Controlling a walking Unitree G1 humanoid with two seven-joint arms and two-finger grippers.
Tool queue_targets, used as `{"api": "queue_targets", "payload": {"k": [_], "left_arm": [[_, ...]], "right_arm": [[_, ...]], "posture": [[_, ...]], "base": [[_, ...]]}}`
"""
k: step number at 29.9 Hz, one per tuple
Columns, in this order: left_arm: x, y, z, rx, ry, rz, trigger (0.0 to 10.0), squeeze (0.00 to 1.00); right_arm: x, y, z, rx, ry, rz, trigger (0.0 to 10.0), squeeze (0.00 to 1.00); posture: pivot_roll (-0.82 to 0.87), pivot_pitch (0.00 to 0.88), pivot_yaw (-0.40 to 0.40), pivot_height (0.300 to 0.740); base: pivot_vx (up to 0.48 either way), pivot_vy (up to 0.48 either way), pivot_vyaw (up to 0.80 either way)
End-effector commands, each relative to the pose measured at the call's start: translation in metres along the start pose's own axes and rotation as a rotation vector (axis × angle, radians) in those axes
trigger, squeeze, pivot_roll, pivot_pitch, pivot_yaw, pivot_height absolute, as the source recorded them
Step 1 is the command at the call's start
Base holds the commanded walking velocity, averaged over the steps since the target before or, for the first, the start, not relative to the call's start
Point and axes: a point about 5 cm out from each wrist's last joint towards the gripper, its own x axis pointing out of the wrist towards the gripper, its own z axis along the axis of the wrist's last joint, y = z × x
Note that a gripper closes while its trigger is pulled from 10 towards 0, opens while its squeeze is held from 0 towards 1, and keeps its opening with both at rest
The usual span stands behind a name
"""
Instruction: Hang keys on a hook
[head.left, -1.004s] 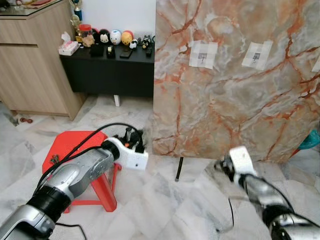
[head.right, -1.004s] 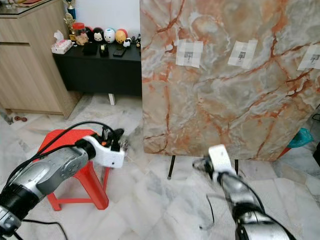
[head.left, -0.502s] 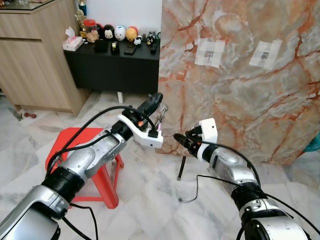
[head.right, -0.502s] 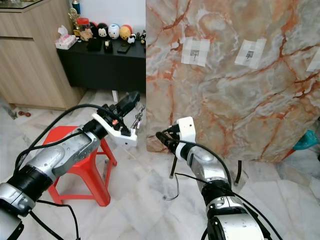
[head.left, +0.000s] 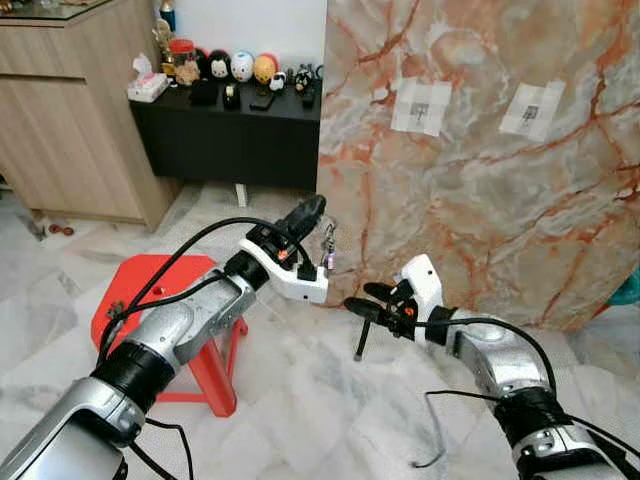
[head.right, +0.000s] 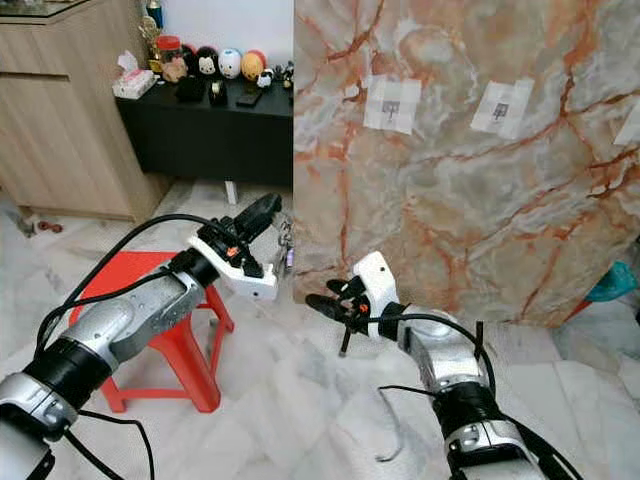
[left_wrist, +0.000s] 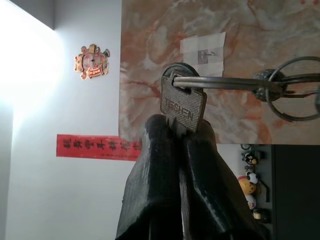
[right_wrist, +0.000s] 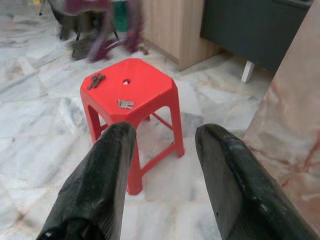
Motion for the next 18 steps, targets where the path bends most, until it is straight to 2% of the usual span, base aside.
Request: {"api": "queue_targets", "payload": {"k": [1, 2, 5, 10, 15, 18], "left_arm": [[0.003, 0.004, -0.003, -0.03, 0.013, 0.011, 10.0, 0.0], [0.004, 0.004, -0.002, -0.042, 0.015, 0.008, 10.0, 0.0], [0.005, 0.004, -0.002, -0.046, 0.015, 0.006, 10.0, 0.0], [0.009, 0.008, 0.0, -0.102, 0.029, 0.017, 10.0, 0.0], [0.013, 0.012, 0.003, -0.116, 0.024, 0.027, 10.0, 0.0], [0.016, 0.015, 0.007, -0.133, 0.02, 0.037, 10.0, 0.0]], "right_arm": [[-0.001, -0.001, 0.013, 0.004, -0.06, 0.011, 10.0, 0.0], [0.001, 0.008, 0.011, -0.004, -0.062, 0.074, 10.0, 0.0], [0.002, 0.014, 0.008, -0.03, -0.062, 0.1, 10.0, 0.0], [0.01, 0.018, 0.006, 0.019, -0.114, 0.02, 10.0, 0.0], [0.015, 0.018, 0.0, -0.027, -0.08, -0.054, 10.0, 0.0], [0.018, 0.014, 0.002, 0.022, -0.113, -0.15, 10.0, 0.0]], "posture": [[0.09, 0.0, -0.107, 0.74], [0.09, 0.0, -0.107, 0.74], [0.09, 0.0, -0.106, 0.74], [0.09, 0.0, -0.106, 0.74], [0.09, 0.0, -0.106, 0.74], [0.09, 0.0, -0.108, 0.74]], "base": [[0.0, 0.0, 0.0], [0.0, 0.0, 0.0], [0.0, 0.0, 0.0], [0.0, 0.0, 0.0], [0.0, 0.0, 0.0], [0.0, 0.0, 0.0]]}}
